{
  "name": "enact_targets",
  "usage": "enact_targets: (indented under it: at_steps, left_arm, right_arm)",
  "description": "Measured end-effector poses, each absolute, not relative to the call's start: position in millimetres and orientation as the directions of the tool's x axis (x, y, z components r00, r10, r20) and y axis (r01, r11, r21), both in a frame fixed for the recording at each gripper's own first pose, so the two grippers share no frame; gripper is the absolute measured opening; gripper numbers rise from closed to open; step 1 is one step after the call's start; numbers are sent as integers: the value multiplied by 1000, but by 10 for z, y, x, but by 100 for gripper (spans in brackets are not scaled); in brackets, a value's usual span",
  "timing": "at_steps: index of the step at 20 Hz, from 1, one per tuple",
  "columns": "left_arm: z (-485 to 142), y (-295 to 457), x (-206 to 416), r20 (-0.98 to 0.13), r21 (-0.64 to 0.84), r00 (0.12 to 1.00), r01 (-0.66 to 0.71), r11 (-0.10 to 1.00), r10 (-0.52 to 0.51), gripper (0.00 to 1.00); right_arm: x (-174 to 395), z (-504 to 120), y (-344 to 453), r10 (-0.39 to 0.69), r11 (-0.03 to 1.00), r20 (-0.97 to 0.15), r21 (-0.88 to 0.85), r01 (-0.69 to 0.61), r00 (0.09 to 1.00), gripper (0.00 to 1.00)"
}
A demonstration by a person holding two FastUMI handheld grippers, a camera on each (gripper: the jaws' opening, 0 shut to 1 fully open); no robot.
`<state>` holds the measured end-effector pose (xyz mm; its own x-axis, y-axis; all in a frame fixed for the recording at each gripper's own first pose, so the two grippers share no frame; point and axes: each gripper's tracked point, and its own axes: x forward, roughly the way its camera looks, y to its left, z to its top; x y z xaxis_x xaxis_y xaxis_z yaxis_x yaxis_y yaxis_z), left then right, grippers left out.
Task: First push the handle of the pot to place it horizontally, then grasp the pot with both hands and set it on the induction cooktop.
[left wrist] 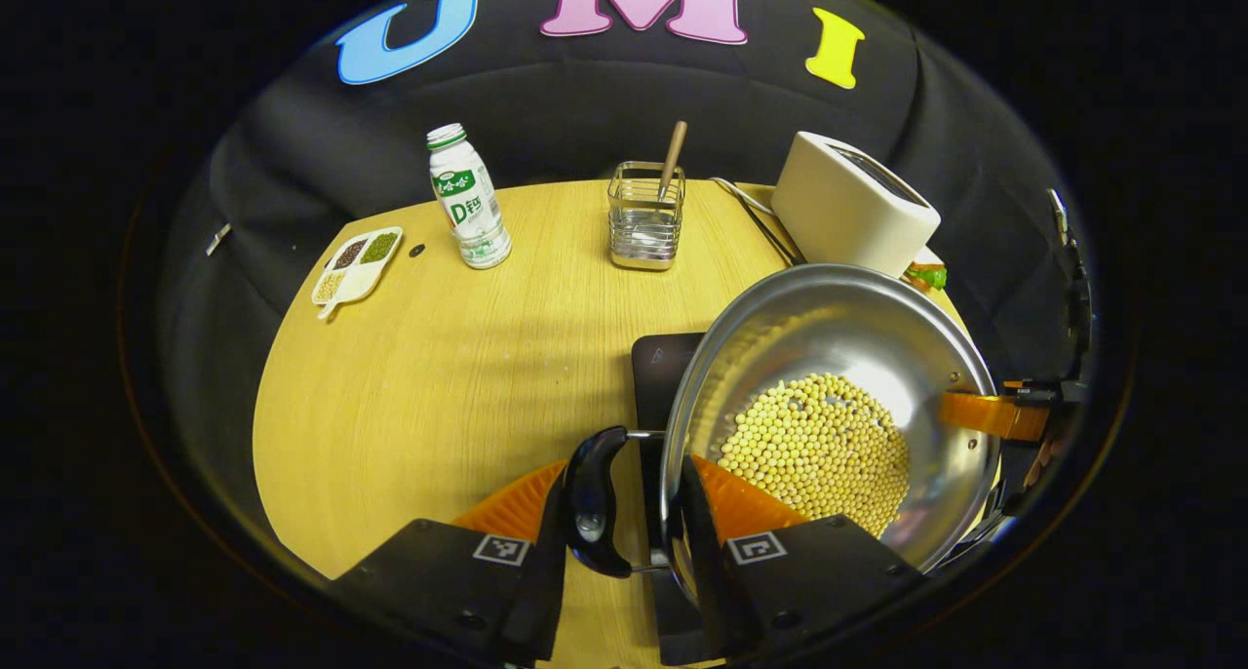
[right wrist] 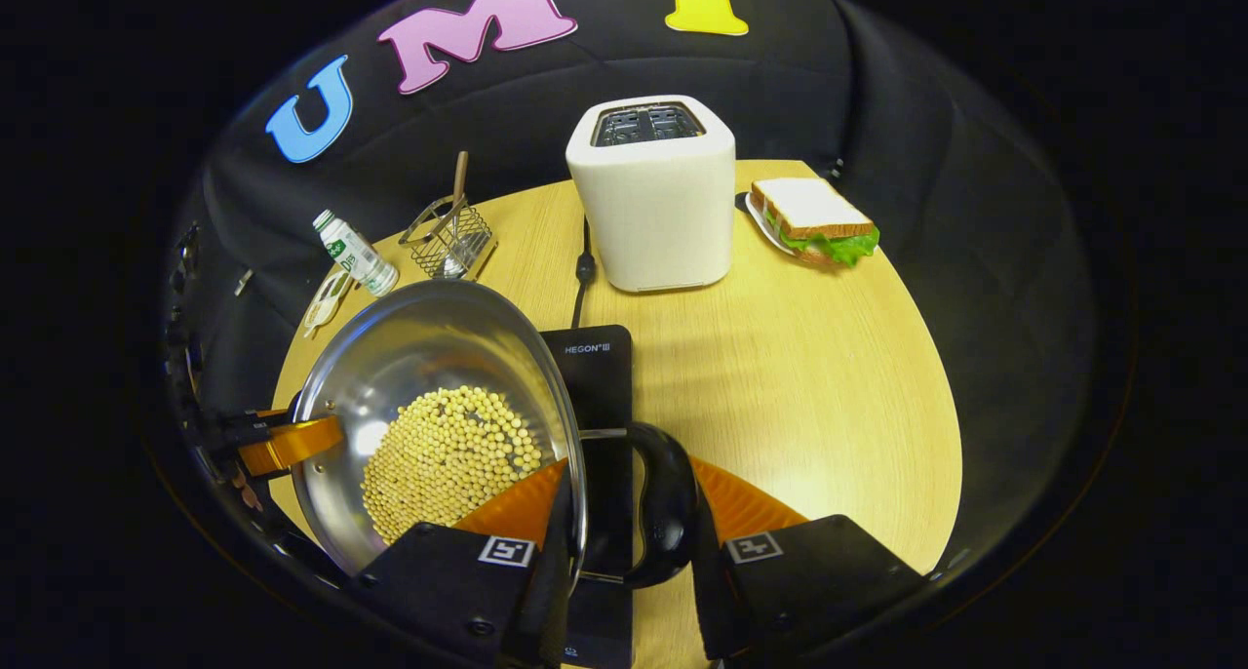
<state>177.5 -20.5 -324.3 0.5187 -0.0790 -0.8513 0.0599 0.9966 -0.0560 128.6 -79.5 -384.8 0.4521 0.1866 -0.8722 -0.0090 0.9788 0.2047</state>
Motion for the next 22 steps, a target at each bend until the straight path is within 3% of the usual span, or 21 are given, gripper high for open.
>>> enact_targets:
  at_steps: [6, 7, 10, 13, 22]
  left_arm:
    - [-3253, -206, 1745, -859, -59, 506, 52, 997, -77, 58]
    - [-3259, -207, 1748, -861, -60, 503, 51, 997, -77, 63]
    - [-3240, -192, 1743, -857, -29, 513, 45, 999, -48, 68]
    - [-3220, -183, 1745, -850, 0, 527, 53, 999, -28, 97]
    - [-2837, -200, 1724, -787, -7, 615, 47, 999, -34, 96]
  right_arm:
    - [1300, -3844, -803, 185, 979, -870, 203, -10, 456, 58]
    - [1295, -3828, -815, 178, 981, -871, 195, -10, 458, 55]
    - [1331, -3769, -760, 179, 980, -860, 198, -11, 478, 66]
    - [1336, -3744, -749, 166, 983, -854, 183, -13, 493, 100]
    - [1396, -3254, -832, 133, 987, -781, 158, -12, 611, 99]
